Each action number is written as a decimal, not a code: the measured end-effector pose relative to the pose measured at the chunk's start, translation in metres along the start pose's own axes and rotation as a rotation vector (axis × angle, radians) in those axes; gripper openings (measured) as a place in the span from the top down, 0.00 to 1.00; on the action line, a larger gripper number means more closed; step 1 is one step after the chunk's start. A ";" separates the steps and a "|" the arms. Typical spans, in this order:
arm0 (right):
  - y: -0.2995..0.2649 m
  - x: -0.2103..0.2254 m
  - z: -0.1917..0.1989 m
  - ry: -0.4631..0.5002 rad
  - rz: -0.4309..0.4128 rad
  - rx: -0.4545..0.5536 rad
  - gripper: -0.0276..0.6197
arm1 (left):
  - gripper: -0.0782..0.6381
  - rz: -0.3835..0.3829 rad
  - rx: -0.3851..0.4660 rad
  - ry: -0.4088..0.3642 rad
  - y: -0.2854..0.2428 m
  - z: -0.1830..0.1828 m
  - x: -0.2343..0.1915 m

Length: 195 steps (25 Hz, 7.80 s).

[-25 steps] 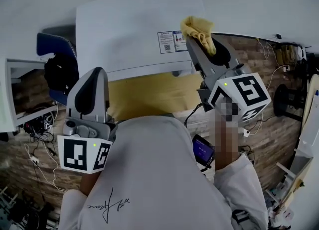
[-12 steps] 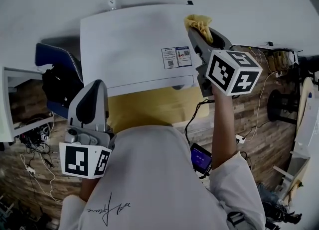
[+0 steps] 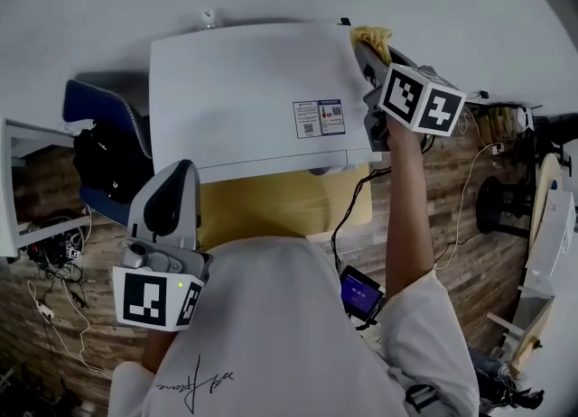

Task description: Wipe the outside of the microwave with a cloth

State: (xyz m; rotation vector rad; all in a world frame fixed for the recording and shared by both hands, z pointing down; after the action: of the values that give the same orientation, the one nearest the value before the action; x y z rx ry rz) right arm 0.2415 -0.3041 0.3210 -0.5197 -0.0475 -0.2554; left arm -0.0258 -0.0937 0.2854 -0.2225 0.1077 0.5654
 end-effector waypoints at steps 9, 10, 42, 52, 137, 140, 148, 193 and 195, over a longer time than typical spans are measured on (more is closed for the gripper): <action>-0.033 0.034 0.002 -0.111 0.049 -0.063 0.78 | 0.90 -0.014 -0.010 0.008 0.002 0.004 -0.003; -0.035 0.036 0.002 -0.123 0.053 -0.072 0.78 | 0.90 -0.015 -0.010 0.009 0.002 0.004 -0.003; -0.067 0.034 0.019 -0.217 0.171 -0.171 0.78 | 0.90 0.016 -0.011 0.038 0.024 0.009 -0.030; -0.070 0.019 0.020 -0.234 0.166 -0.170 0.78 | 0.90 0.025 -0.016 0.046 0.035 0.013 -0.040; -0.118 -0.243 0.031 -0.092 -0.082 -0.209 0.78 | 0.90 -0.014 0.012 0.108 0.095 0.026 -0.087; -0.122 -0.261 0.033 -0.080 -0.103 -0.213 0.78 | 0.90 -0.029 0.013 0.112 0.100 0.026 -0.090; -0.129 -0.307 0.035 -0.049 -0.172 -0.221 0.78 | 0.90 -0.061 0.019 0.115 0.112 0.026 -0.094; -0.022 -0.021 0.010 -0.287 -0.018 -0.108 0.77 | 0.90 0.127 -0.020 0.035 0.018 0.018 0.030; -0.020 -0.002 0.015 -0.291 0.014 -0.111 0.77 | 0.90 0.134 -0.019 0.035 0.015 0.017 0.034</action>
State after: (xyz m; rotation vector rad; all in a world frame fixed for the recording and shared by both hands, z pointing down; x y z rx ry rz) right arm 0.2345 -0.3125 0.3430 -0.6649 -0.3141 -0.1678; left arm -0.0048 -0.0596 0.2935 -0.2451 0.1524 0.6961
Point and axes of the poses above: the fingertips, and each gripper's own axes: y backward along the fingers, x to its right, z out of its underside, the point moved 1 cm from there along y, backward along the fingers, and after that the axes turned 6 degrees about z, right-handed, at the moved point
